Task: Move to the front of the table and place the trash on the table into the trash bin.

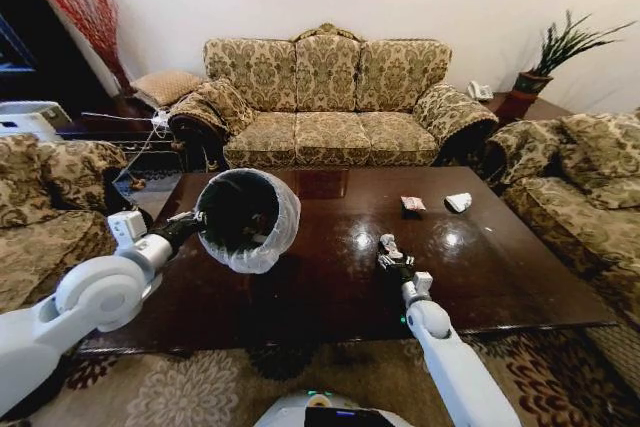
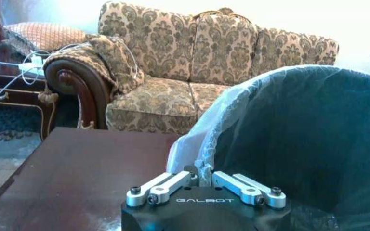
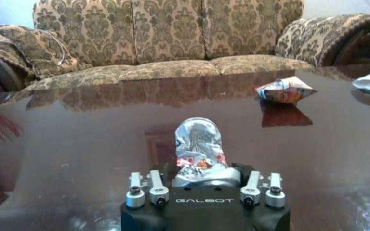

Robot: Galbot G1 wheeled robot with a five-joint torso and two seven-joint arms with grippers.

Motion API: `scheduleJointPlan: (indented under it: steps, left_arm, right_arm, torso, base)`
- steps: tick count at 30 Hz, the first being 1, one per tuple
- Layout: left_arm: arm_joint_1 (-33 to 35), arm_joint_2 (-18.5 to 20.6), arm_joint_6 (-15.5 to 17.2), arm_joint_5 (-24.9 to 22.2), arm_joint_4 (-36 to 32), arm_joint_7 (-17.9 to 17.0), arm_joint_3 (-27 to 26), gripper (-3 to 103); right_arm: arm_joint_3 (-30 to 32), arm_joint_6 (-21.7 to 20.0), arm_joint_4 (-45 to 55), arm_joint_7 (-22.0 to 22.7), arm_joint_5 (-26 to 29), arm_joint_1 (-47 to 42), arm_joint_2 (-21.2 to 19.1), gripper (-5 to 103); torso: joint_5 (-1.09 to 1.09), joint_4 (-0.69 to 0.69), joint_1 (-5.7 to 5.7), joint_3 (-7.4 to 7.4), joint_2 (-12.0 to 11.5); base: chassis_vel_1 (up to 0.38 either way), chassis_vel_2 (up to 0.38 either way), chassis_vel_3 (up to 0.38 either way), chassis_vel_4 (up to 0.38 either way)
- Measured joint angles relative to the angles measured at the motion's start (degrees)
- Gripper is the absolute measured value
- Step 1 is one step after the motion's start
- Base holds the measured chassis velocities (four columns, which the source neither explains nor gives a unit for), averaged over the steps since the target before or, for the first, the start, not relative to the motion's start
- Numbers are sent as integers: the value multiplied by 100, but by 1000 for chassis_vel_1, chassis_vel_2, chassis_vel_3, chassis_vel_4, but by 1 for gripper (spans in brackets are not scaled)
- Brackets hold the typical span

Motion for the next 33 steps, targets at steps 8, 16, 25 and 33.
scheduleJointPlan:
  steps: [8,16,25,33]
  left_arm:
    - [7,-24,-19,26,10,1,12,0]
    - [37,16,-19,26,56,-13,-30,0]
    - [190,326,-27,-11,-43,-76,66,0]
    - [202,566,-6,-165,-275,-167,-7,0]
  right_arm:
    - [28,-9,20,23,47,-10,4,50]
    - [87,621,1616,-151,331,-318,29,50]
    - [-1669,-768,5024,-523,1117,237,-99,50]
    - [-2977,-1052,4132,-528,440,1214,56,50]
  torso:
    - [-1,1,0,0,0]
    - [1,-2,0,0,0]
    - [0,0,-2,-2,1]
    - [0,0,0,0,0]
  base:
    - [0,0,0,0]
    - [0,0,0,0]
    - [0,0,0,0]
    - [0,0,0,0]
